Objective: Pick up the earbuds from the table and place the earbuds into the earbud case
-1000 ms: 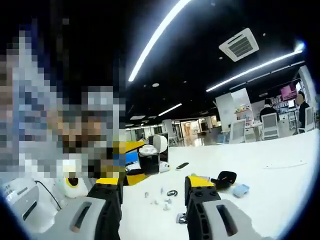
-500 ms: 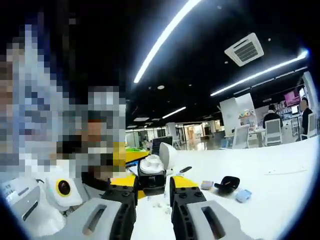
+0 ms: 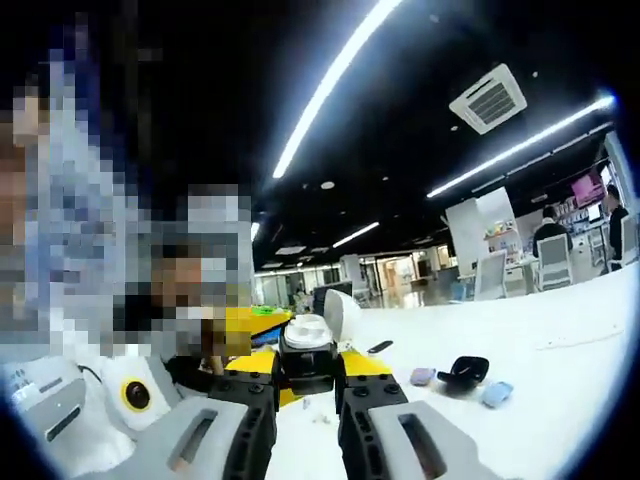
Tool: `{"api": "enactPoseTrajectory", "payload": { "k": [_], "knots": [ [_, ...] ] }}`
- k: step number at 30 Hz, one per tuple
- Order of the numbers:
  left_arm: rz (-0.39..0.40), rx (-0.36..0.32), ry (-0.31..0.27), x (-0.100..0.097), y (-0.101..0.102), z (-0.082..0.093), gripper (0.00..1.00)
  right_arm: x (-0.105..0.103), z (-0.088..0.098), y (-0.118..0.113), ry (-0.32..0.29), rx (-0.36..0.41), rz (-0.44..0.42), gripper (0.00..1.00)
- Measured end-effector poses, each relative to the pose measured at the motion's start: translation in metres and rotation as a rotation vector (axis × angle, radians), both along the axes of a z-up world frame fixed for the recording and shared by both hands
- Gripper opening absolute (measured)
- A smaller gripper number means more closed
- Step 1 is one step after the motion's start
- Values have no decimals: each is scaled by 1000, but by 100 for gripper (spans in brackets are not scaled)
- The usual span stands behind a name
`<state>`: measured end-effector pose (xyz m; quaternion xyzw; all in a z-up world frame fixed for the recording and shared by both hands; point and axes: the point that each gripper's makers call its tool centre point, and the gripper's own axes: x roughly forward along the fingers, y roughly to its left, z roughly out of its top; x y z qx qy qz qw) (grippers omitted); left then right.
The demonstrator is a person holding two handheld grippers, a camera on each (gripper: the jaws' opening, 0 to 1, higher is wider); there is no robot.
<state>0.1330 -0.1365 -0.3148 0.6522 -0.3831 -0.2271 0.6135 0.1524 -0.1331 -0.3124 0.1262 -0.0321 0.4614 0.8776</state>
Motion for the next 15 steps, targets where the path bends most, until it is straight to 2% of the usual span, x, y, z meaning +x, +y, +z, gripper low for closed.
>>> {"api": "enactPoseTrajectory", "payload": {
  "k": [2, 5, 7, 9, 11, 12, 15],
  "knots": [
    [14, 35, -38, 0, 4, -5, 27, 2, -4, 1, 4, 6, 7, 20],
    [26, 30, -14, 1, 15, -7, 24, 7, -9, 0, 18, 3, 1, 20],
    [39, 21, -7, 2, 27, -4, 24, 11, -17, -3, 24, -34, -16, 20],
    [16, -2, 19, 0, 35, -1, 24, 15, -22, -6, 38, -37, -22, 20],
    [2, -38, 65, 0, 45, 2, 24, 16, -23, -8, 44, -38, -23, 20],
    [7, -62, 135, 6, 54, 1, 24, 17, -24, -9, 48, -43, -26, 20],
    [23, -126, 286, 22, 74, 0, 24, 20, -25, -11, 50, -43, -32, 20]
  ]
}}
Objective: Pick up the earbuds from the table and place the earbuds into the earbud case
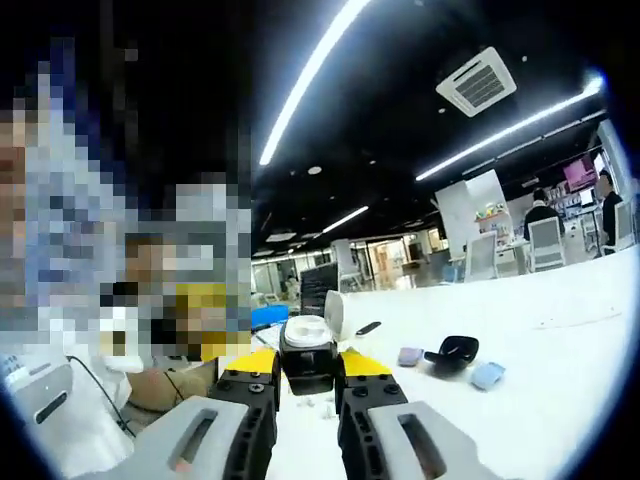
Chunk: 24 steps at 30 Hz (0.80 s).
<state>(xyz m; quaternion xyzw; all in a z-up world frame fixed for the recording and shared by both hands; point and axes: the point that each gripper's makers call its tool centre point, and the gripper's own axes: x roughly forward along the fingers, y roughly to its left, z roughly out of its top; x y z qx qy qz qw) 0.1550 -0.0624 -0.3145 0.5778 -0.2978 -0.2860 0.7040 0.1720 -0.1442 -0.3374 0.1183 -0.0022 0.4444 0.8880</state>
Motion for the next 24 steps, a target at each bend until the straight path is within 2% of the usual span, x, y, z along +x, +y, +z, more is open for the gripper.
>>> {"api": "enactPoseTrajectory", "payload": {
  "k": [3, 4, 5, 8, 9, 11, 13, 16, 19, 22, 24],
  "knots": [
    [-6, -88, 138, 13, 16, 1, 24, -1, -1, 2, 5, 6, 12, 20],
    [-9, -117, 225, 10, 24, 1, 24, -1, -2, 3, 6, -2, 17, 20],
    [-26, -149, 303, 10, 26, -2, 25, 0, -5, 4, 6, -11, 19, 20],
    [-58, -199, 455, 14, 31, -8, 25, 0, -10, 3, 10, -17, 25, 20],
    [-80, -225, 542, 15, 32, -13, 26, -1, -13, 3, 15, -16, 35, 20],
    [-108, -256, 676, 17, 33, -23, 26, -3, -20, 0, 26, -27, 41, 20],
    [-139, -288, 782, 16, 33, -32, 27, -7, -23, -5, 26, -34, 32, 20],
    [-190, -371, 952, 15, 34, -41, 27, -14, -26, -11, 9, -26, 33, 20],
    [-201, -423, 1068, 20, 41, -50, 27, -16, -28, -14, -3, -29, 30, 20],
    [-175, -444, 1109, 30, 55, -59, 27, -14, -35, -19, -10, -3, -8, 20],
    [-164, -441, 1116, 36, 61, -67, 26, -16, -50, -17, 11, -27, 9, 20]
  ]
}}
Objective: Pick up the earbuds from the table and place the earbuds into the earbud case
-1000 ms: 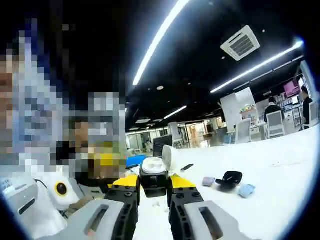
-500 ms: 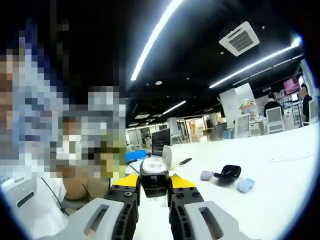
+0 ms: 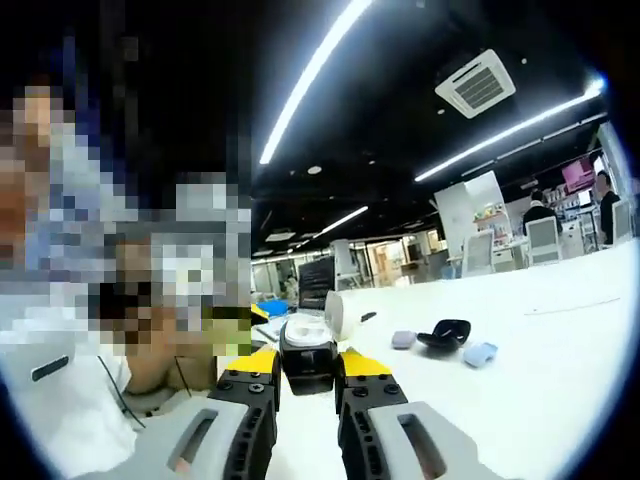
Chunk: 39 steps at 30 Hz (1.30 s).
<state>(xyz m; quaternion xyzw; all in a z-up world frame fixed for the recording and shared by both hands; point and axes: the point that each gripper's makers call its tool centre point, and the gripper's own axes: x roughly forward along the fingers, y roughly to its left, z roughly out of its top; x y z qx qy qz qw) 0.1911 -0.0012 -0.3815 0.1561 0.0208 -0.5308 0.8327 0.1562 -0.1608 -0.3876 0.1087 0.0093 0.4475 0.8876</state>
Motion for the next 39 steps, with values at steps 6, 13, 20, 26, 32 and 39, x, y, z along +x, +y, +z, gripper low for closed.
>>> {"api": "enactPoseTrajectory", "payload": {
  "k": [6, 13, 20, 26, 32, 39],
  "knots": [
    [-1, 38, 32, 4, 13, -22, 25, -8, -15, 1, -53, -47, 13, 20],
    [51, 94, 75, 18, 32, -44, 25, -17, -16, 5, -51, -58, 64, 20],
    [137, 170, 151, 43, 48, -76, 24, -19, -22, 8, -35, -60, 87, 20],
    [141, 243, 296, 62, 52, -100, 24, -22, -24, 15, -35, -71, 109, 20],
    [93, 255, 516, 71, 47, -117, 24, -23, -27, 18, -24, -70, 118, 20],
    [96, 301, 623, 80, 40, -126, 24, -26, -26, 20, -29, -65, 129, 20]
  ]
}}
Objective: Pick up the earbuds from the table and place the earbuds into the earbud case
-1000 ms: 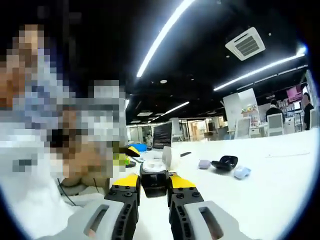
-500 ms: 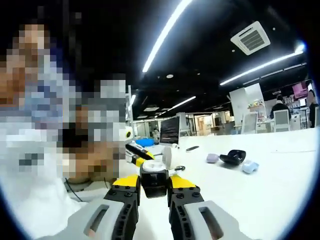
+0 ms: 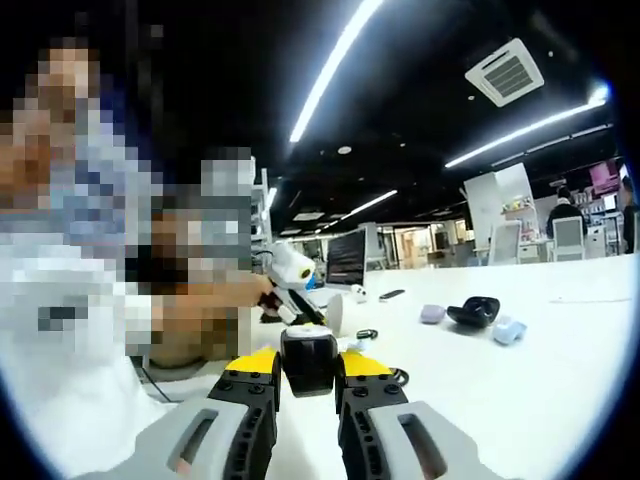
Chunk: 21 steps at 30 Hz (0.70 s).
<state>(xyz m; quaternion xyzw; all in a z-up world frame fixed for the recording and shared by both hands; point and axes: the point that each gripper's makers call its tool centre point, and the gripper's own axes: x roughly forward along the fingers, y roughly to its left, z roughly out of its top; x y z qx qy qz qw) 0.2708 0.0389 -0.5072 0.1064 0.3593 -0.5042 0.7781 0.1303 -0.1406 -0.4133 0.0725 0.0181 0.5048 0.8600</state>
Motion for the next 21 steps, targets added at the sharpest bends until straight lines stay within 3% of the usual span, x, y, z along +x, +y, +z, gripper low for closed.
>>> {"api": "enactPoseTrajectory", "payload": {
  "k": [8, 12, 21],
  "knots": [
    [-29, 83, -7, 3, 0, -8, 15, -1, 0, 0, 0, -2, -1, 20],
    [-34, 74, 3, -1, 2, -7, 9, 0, 1, -1, 3, 15, 4, 20],
    [-1, 34, 1, -3, 6, -7, 8, 8, -5, 0, -15, 101, 22, 18]
  ]
}}
